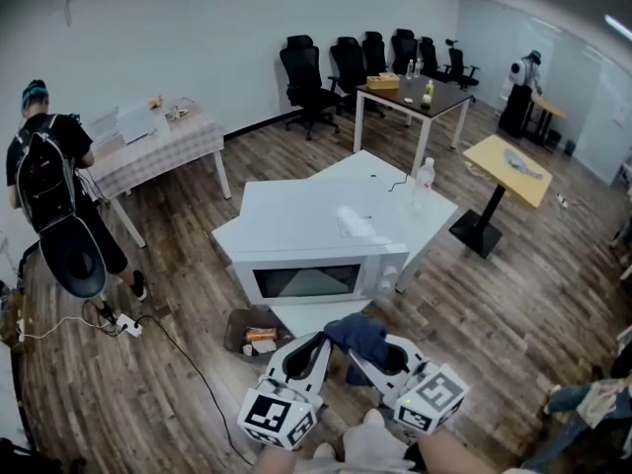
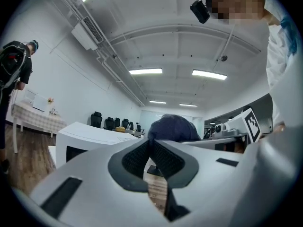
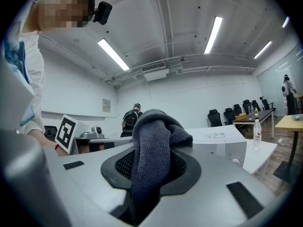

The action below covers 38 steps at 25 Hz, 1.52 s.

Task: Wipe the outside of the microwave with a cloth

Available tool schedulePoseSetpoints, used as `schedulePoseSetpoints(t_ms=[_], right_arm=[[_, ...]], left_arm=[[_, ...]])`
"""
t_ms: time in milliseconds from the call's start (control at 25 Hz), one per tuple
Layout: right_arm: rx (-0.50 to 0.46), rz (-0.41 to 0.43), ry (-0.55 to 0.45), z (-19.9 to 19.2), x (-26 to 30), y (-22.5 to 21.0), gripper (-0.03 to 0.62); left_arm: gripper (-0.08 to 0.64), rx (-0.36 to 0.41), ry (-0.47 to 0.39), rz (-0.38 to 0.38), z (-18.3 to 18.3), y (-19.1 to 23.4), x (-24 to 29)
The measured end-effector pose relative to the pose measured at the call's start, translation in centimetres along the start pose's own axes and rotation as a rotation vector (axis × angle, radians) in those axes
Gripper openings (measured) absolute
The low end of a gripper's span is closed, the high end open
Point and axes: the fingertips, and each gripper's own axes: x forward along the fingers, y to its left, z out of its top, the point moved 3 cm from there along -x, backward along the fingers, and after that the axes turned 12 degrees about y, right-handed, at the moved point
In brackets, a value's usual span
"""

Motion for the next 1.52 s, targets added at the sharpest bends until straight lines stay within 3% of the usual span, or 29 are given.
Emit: schedulePoseSetpoints(t_ms=[280,640,880,1280,1520], right_arm=[[-0.027,-0.004,0.056,2.4,1.6,-4.9,0.104],[-0.091,0.021,0.118,7.5,6.0,-15.8,0.104],[-0.163,0.07,0.211,9.4,9.6,-20.4,0.104],[-0.267,0.269,0.412,8.2,16.1,-22.6,0.104],[-0.315,0.301,0.55,6.0,19.5,-23.3,0.104]], left_arm=[[0.025,-0.002,-0.006,0.002,2.0,1.9,2.7],[0.025,-0.013,-0.04,0.057,6.7,6.3,10.1],[0.025,0.004,0.003,0.131,8.5,8.6,14.3],[0.032,0.023,0.016,0.199,9.5,10.9,16.7],[0.034,-0.032,0.024,0.197,9.2,12.7,16.8]])
